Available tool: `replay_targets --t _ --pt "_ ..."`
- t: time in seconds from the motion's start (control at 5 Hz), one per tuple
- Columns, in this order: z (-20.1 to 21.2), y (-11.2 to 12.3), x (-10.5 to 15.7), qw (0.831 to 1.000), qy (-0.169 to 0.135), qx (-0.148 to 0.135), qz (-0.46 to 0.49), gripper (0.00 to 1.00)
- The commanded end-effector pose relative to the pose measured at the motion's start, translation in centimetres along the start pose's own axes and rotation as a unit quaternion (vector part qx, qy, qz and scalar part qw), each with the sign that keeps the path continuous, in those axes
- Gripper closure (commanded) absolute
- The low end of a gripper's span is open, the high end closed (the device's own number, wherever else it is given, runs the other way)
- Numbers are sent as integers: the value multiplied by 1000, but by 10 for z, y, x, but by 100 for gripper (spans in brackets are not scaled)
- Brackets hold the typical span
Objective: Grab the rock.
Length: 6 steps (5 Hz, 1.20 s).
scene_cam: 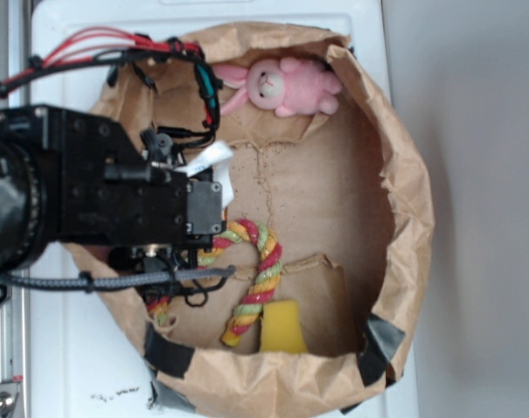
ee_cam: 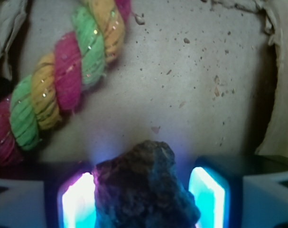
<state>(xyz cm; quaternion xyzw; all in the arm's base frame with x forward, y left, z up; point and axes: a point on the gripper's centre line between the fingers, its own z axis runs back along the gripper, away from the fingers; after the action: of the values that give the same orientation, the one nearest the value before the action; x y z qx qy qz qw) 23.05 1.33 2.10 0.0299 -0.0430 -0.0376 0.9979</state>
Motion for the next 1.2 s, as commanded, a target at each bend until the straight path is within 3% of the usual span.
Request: replay_targets --t 0.0,0.2,0.6,1.0 --pt "65 36 32 994 -36 -22 103 100" --pt "87 40 41 989 -57 -30 133 100" --pt "113 51 46 984 -62 -40 161 100" --pt "140 51 53 982 -105 -67 142 100"
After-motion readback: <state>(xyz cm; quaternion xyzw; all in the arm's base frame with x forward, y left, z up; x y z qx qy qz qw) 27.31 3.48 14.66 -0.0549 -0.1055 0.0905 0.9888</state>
